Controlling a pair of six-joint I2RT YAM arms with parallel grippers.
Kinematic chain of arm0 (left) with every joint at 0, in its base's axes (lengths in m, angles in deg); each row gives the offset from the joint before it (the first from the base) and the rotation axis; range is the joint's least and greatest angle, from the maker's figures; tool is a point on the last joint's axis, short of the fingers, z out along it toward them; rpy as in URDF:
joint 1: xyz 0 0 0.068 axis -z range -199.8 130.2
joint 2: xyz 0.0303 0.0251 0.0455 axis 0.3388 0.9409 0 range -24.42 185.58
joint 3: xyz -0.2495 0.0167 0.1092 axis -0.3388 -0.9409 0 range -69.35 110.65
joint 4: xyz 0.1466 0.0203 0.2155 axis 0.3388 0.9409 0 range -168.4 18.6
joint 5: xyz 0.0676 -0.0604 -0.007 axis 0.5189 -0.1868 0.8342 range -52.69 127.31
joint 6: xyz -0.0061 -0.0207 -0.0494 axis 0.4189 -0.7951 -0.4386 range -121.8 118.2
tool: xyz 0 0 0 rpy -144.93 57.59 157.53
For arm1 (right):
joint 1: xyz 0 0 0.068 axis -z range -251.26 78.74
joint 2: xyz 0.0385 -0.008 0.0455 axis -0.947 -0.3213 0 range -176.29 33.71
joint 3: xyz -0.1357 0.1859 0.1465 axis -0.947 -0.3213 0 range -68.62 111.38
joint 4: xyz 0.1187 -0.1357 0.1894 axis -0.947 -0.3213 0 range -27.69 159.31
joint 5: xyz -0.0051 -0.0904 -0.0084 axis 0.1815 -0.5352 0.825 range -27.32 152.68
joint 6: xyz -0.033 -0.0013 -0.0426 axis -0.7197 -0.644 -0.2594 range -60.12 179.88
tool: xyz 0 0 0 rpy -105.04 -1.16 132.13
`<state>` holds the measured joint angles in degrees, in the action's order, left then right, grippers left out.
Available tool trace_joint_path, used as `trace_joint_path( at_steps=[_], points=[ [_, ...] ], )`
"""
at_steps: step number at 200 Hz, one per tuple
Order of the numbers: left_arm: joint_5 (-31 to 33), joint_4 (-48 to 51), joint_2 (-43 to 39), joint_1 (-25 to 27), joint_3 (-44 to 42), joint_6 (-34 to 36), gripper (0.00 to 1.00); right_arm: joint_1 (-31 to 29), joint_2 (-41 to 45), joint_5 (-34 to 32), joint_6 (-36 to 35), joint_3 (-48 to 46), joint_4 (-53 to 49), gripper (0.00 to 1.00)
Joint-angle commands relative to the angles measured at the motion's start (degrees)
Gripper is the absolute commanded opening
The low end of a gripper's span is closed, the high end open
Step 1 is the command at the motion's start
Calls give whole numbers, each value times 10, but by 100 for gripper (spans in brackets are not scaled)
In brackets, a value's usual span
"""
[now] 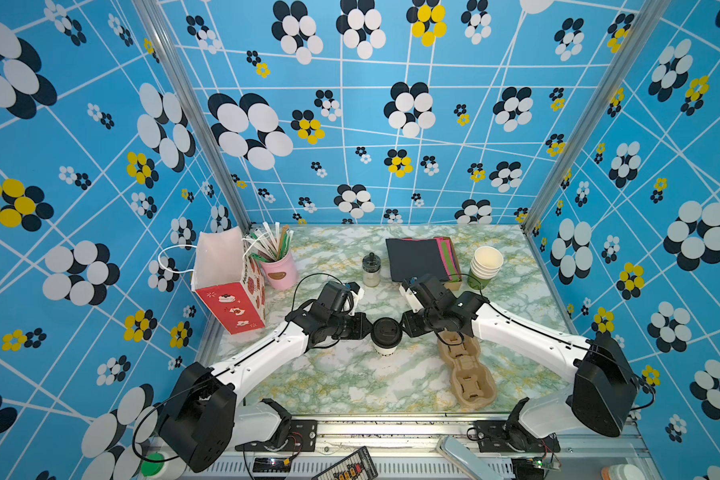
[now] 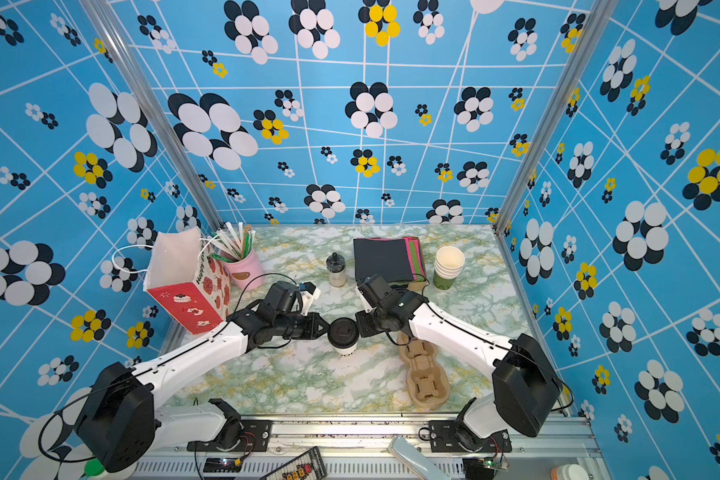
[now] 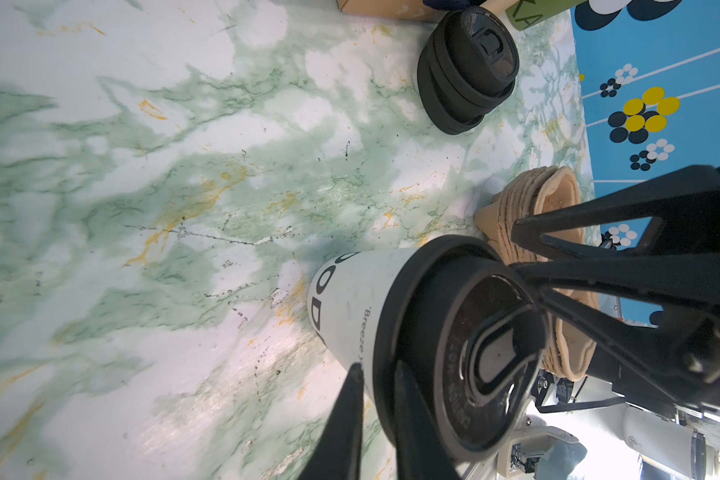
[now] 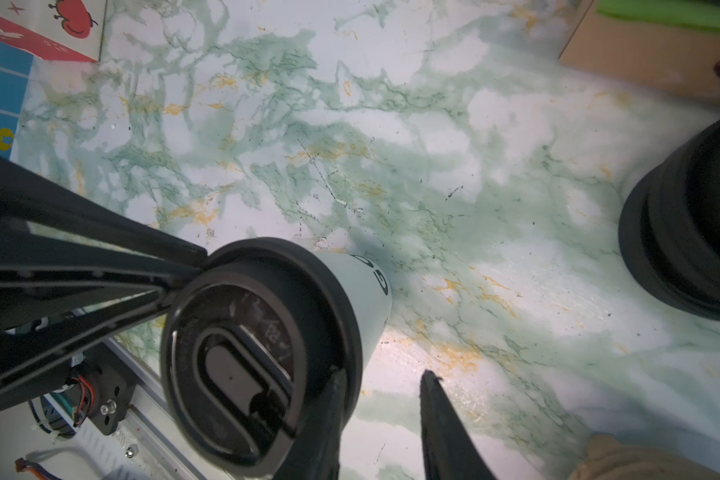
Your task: Pack the takeout coffee
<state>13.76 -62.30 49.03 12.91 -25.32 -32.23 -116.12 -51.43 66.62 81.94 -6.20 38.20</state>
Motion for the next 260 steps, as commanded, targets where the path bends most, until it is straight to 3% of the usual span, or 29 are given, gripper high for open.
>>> trace_joint_path(
  at_steps=[1,69,260],
  points=[
    [33,93,14,5,-5,21,17,1,-10,-44,-18,19,-46,33],
    [32,95,9,8,5,19,17,1,27,-59,-57,54,-68,44],
    [10,71,3,12,67,-4,38,1,40,-37,-93,41,-65,60]
  ],
)
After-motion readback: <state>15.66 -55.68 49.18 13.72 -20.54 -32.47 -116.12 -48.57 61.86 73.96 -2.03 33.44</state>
